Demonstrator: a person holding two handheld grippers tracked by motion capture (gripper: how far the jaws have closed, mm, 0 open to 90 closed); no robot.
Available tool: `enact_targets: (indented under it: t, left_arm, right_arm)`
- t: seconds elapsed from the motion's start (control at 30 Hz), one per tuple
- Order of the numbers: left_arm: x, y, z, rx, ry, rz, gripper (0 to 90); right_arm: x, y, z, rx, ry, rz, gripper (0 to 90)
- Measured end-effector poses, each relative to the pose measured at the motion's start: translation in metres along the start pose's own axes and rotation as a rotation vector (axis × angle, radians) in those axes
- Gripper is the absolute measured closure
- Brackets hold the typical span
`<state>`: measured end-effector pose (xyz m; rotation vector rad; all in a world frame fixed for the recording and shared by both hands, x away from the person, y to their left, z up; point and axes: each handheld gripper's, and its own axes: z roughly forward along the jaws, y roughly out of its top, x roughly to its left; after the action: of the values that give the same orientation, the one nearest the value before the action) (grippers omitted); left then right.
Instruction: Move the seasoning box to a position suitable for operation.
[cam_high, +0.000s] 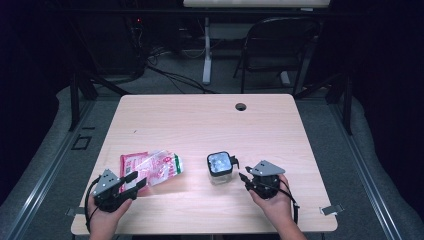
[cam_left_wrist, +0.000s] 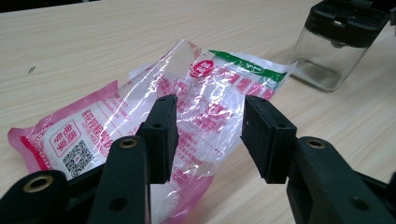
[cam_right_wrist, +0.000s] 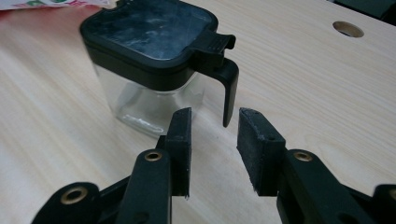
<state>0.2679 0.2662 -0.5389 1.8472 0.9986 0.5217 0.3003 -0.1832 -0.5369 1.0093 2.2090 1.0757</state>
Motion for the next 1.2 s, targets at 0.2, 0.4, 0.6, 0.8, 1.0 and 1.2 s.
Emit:
enact_targets:
  t: [0.2, 0.4, 0.6, 0.8, 1.0, 1.2]
  left_arm:
    - [0.0, -0.005, -0.008, 0.002, 0.015, 0.008, 56.1]
    - [0.001, -0.009, -0.014, 0.004, 0.032, -0.003, 59.1]
    - [0.001, -0.012, -0.018, 0.008, 0.041, -0.008, 59.1]
    - [0.001, -0.013, -0.02, 0.0, 0.045, -0.01, 59.7]
    - [0.0, -0.012, -0.018, -0.002, 0.041, -0.005, 60.3]
    - [-0.003, -0.01, -0.016, -0.004, 0.036, 0.005, 60.3]
  right_arm:
    - [-0.005, 0.004, 0.026, 0.009, -0.018, 0.019, 67.6]
    - [-0.007, 0.005, 0.043, 0.013, -0.031, 0.034, 70.9]
    - [-0.007, 0.007, 0.053, 0.013, -0.03, 0.048, 71.8]
    - [-0.005, 0.009, 0.06, 0.025, -0.04, 0.063, 71.9]
    - [-0.004, 0.011, 0.061, 0.026, -0.065, 0.069, 77.7]
    - [0.002, 0.011, 0.058, 0.041, -0.106, 0.036, 80.4]
